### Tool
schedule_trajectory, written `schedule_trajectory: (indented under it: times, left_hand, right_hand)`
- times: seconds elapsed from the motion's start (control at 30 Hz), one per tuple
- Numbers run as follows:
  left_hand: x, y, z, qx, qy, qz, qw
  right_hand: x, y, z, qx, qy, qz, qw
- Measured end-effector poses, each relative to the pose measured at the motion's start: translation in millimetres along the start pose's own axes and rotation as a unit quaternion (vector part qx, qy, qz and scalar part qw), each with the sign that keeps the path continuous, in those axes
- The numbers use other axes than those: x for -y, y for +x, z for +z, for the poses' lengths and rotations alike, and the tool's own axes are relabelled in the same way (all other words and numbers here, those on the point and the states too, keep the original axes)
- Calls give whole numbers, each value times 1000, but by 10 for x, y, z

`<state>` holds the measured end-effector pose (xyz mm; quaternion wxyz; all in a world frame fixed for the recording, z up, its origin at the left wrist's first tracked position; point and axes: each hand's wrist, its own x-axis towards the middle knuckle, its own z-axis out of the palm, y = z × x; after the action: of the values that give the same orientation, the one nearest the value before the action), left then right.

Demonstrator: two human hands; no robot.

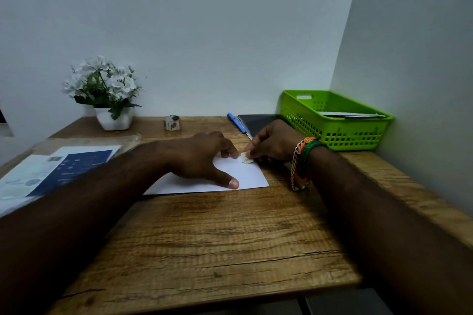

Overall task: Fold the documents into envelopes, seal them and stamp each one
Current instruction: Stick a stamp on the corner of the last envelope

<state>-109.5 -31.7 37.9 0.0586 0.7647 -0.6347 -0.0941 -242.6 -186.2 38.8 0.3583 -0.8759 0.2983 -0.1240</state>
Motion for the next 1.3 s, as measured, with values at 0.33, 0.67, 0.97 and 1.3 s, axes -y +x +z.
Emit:
schedule_trajectory:
  times: [0.33, 0.67, 0.97, 1.3]
  left_hand:
    - [-13, 9, -2, 8, 15, 7, 1000]
    - [-13, 0, 7, 3, 10, 5, 1000]
    - [-16, -5, -1, 5, 24, 8, 1000]
    - [30, 27, 15, 17, 32, 5, 999]
  right_hand:
    - [-10, 67, 39, -34, -50, -20, 998]
    - [79, 80, 69, -57, -167, -52, 983]
    - [104, 204, 173, -109, -244, -52, 962]
    - [128, 215, 199, -105, -273, -51, 955]
